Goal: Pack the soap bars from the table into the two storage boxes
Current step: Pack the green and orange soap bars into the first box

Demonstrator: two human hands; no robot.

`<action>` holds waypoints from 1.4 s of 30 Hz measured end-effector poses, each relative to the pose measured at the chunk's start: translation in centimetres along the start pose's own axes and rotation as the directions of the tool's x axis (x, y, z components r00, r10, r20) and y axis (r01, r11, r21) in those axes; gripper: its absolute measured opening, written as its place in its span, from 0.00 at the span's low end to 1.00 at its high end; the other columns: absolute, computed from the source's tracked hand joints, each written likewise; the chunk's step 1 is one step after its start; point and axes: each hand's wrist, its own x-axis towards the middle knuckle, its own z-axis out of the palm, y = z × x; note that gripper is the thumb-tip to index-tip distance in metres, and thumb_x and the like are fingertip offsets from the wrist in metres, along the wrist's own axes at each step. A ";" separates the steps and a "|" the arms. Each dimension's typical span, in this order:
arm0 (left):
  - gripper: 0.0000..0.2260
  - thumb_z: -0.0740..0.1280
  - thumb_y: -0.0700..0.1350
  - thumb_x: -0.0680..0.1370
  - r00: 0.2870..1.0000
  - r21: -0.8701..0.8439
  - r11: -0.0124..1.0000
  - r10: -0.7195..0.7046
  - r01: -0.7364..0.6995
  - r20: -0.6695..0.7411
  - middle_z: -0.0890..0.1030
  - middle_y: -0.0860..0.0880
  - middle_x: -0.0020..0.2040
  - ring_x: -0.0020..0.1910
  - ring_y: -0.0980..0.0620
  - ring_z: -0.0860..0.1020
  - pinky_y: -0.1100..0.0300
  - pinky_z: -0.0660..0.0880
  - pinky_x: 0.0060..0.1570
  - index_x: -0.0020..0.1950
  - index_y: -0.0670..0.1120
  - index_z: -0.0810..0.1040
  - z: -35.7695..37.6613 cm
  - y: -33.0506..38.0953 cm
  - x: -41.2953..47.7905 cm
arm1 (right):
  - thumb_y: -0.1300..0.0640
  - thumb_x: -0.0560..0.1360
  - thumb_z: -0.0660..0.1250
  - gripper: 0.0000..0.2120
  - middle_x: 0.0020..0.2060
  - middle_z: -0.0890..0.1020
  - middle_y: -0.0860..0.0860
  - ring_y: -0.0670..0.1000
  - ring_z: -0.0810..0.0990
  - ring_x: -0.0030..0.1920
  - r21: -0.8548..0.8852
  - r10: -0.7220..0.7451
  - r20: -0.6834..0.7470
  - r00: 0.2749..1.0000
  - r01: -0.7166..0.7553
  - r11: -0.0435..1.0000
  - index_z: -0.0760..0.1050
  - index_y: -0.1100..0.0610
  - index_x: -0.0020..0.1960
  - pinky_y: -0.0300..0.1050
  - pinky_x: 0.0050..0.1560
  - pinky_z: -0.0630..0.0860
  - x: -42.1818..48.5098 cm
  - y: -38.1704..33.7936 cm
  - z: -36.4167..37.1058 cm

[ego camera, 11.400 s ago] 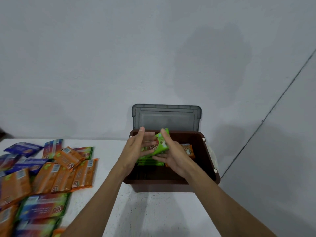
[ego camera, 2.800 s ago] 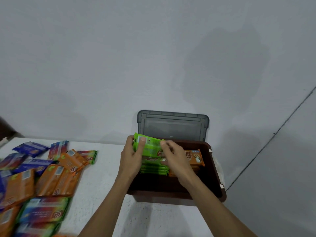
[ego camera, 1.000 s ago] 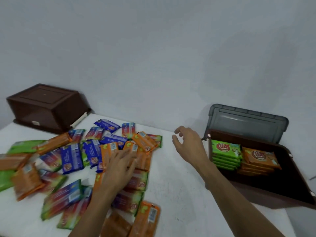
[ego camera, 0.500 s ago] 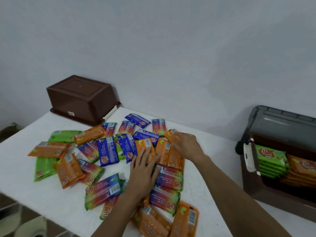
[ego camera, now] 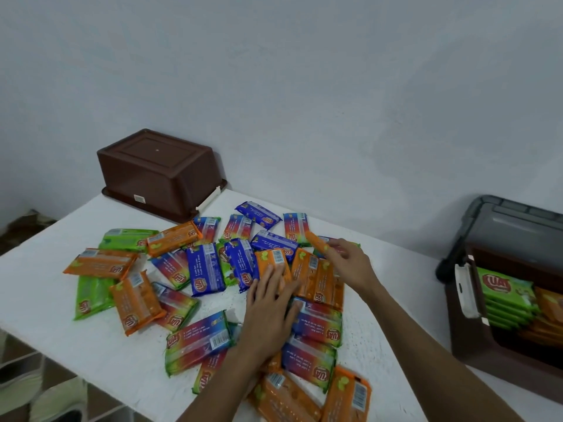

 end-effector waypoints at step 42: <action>0.23 0.71 0.59 0.72 0.829 0.261 0.877 -0.471 0.403 0.302 0.69 0.43 0.66 0.65 0.43 0.68 0.47 0.65 0.65 0.60 0.47 0.71 -11.7 -12.5 11.0 | 0.38 0.71 0.62 0.25 0.50 0.86 0.53 0.51 0.86 0.49 0.492 0.090 0.189 0.978 -0.173 0.853 0.77 0.55 0.59 0.46 0.41 0.82 -3.1 -1.4 -0.4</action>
